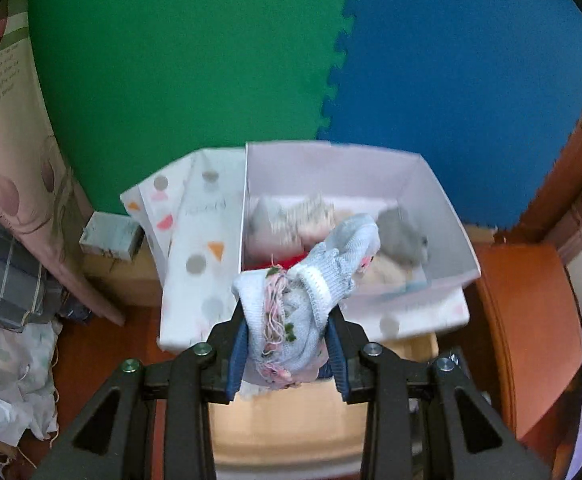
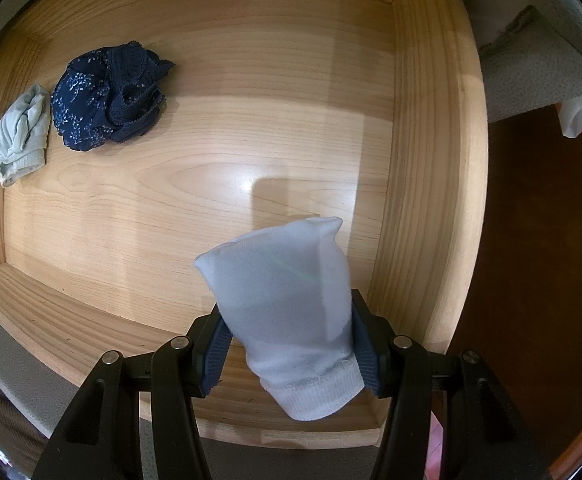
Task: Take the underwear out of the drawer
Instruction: 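Lift the pink-flowered grey socks into the white box and open the left tool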
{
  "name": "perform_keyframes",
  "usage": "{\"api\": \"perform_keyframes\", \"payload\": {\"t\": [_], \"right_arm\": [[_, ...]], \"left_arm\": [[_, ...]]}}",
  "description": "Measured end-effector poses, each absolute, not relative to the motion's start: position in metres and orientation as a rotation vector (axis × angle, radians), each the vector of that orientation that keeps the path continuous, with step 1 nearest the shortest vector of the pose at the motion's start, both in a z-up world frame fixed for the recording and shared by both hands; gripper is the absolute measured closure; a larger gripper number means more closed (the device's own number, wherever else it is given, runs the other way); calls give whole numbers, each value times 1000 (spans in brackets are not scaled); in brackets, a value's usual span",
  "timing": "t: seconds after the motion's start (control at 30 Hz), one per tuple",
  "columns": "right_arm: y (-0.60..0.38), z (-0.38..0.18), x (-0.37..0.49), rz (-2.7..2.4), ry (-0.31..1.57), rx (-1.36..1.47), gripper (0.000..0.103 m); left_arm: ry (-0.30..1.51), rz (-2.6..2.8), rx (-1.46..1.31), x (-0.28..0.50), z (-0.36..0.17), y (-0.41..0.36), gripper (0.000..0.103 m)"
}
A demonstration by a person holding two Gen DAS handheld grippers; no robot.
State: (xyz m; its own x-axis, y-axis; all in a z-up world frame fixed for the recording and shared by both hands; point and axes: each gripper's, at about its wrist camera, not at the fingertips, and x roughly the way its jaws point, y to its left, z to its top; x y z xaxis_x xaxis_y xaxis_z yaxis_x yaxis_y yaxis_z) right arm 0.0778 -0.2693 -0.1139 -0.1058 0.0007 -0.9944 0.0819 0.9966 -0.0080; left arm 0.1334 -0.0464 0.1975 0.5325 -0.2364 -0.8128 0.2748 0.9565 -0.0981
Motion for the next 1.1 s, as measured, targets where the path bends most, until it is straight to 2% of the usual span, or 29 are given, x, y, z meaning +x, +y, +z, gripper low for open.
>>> {"api": "perform_keyframes", "payload": {"t": [0.23,0.8,1.0,1.1], "right_arm": [[-274,-117,79,-102,1677,98,51],[-300,-126,83,-178,1674,191,52],[-302,-126,83,-191,1673,189,52],[-302,-122,82,-193,1672,186,52]], "left_arm": [[950,-289,53,181,189,-72,68],[1024,-238,33,237,120,-86,68],[1012,-228,75,235,114,-92,62],[1010,-219,70,234,114,-90,56]]}}
